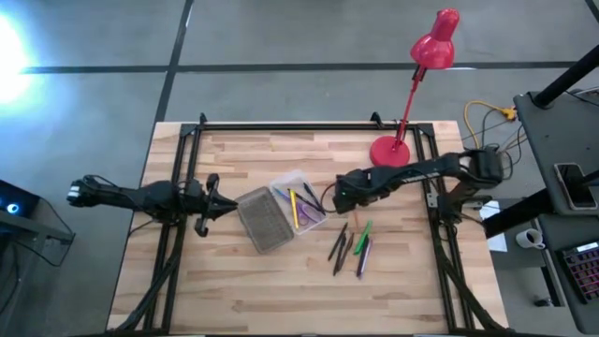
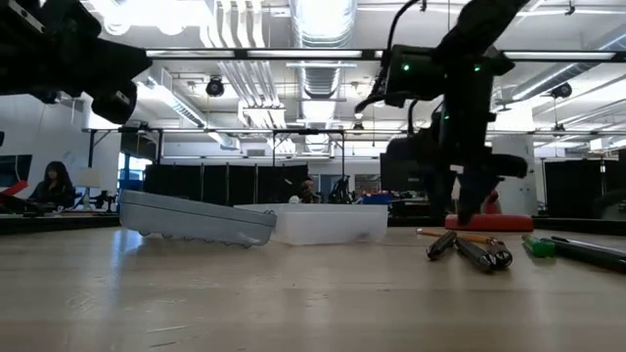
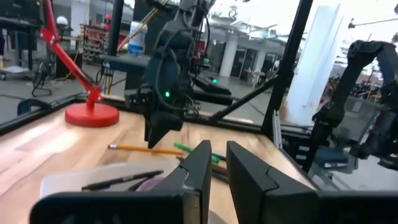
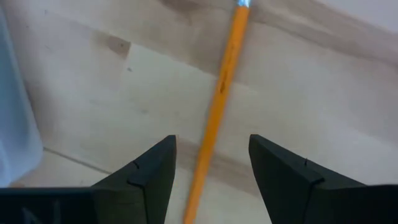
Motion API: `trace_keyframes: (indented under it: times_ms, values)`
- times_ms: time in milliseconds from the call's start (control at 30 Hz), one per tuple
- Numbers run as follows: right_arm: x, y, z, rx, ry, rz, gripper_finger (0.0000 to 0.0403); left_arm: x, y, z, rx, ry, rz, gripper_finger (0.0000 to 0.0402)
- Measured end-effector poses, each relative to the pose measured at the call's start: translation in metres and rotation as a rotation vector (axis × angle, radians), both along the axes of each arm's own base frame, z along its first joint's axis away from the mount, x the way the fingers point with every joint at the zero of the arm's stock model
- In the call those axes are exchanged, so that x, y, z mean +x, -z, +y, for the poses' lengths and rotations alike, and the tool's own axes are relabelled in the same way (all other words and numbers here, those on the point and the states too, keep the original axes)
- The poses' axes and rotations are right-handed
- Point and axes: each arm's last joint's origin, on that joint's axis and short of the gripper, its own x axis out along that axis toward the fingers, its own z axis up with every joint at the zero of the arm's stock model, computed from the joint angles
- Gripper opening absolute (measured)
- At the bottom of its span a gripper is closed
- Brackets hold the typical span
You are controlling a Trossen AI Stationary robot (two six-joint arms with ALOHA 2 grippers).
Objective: Pick & place school supplies into a supply box
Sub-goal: Put the yellow pencil into the gray supply box
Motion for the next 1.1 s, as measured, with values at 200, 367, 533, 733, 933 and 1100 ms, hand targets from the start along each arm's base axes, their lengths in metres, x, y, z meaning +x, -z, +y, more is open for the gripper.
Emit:
trace_keyframes:
  times_ms: [200,367,533,733,933,1100]
  values:
    - [0.011,0.014,-0.011,0.012,-0.019,0.053,0.0168,0.001,0.008,0.0,0.007,0.0,0.046,0.0034]
    - [0.012,0.02,-0.018,0.046,-0.011,0.088,0.0138,-0.008,0.004,0.003,0.0,-0.017,-0.007,0.0034]
    - [0.011,0.018,-0.019,0.053,-0.014,0.084,0.0108,-0.012,0.002,0.008,-0.003,-0.063,-0.038,0.0034]
    - [0.006,0.02,-0.018,0.033,-0.017,0.089,0.0061,-0.012,0.004,0.008,-0.001,-0.066,-0.017,0.0034]
    - [0.002,0.024,-0.018,0.006,-0.076,0.11,0.0015,-0.011,0.005,0.008,0.0,-0.065,-0.007,0.0034]
    - [0.003,0.017,-0.018,-0.001,-0.121,0.092,0.0011,-0.011,0.006,0.008,0.0,-0.065,-0.005,0.0034]
